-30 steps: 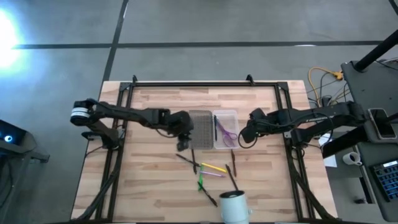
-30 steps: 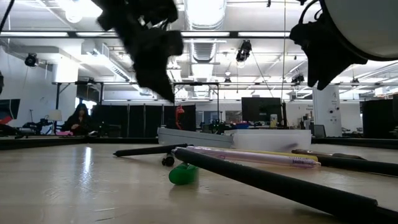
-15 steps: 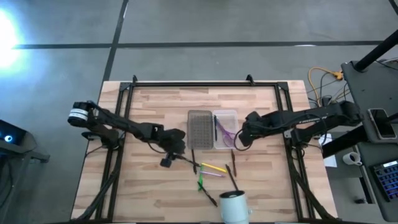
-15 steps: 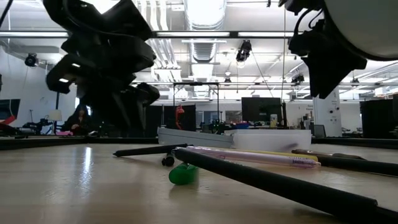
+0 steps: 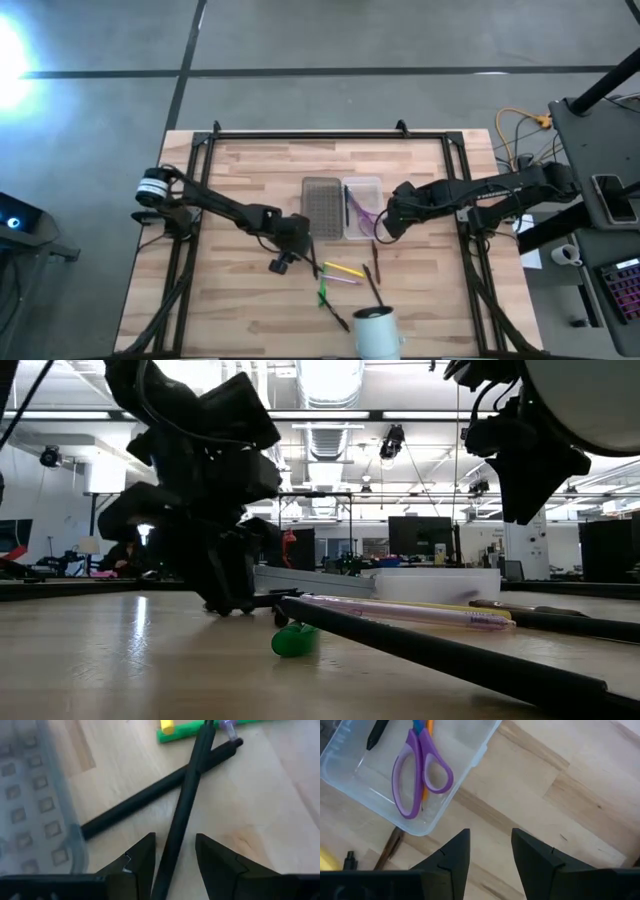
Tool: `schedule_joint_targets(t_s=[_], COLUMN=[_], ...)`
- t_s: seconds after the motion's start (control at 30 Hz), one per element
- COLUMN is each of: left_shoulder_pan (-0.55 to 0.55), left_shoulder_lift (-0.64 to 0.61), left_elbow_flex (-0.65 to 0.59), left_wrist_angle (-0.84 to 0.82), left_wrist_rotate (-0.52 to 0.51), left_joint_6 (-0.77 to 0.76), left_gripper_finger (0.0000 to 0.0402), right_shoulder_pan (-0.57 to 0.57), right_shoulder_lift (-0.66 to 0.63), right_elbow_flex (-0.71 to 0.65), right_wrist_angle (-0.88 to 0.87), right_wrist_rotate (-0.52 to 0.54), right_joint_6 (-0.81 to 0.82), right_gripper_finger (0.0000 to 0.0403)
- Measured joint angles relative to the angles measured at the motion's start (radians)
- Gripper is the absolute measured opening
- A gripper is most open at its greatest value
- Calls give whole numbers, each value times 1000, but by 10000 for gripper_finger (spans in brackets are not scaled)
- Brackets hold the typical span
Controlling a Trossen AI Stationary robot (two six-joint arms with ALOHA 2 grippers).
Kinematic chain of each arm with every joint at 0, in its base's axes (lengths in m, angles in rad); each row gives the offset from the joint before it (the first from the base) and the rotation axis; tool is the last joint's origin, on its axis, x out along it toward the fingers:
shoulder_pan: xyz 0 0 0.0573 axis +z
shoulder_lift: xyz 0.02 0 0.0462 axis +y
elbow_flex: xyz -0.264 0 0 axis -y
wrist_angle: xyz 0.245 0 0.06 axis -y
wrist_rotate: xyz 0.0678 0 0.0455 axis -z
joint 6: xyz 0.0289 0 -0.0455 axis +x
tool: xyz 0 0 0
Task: Pick & place school supplies into a supply box
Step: Put the black pen into the gray supply box
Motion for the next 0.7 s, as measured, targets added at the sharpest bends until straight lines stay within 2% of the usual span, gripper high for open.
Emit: schedule_joint_targets(t_s=[0.23, 0.47, 0.7], left_shoulder_pan=[-6, -6, -34], left_shoulder_lift=[49, 56, 56], left_elbow_flex=[61, 128, 212], left_wrist_angle=[-58, -154, -341], left_wrist_rotate=[-35, -63, -57], left_joint_6=[11, 22, 7], left_gripper_finger=[99, 22, 20], right_shoulder_pan=[6, 6, 6], right_shoulder_lift=[0, 0, 0], right_elbow_flex=[0, 0, 0], right_wrist_angle=[-12, -14, -12], right_wrist_rotate=[-9, -8, 9], right_joint_6=[0, -15, -60], right_gripper_finger=[137, 130, 129])
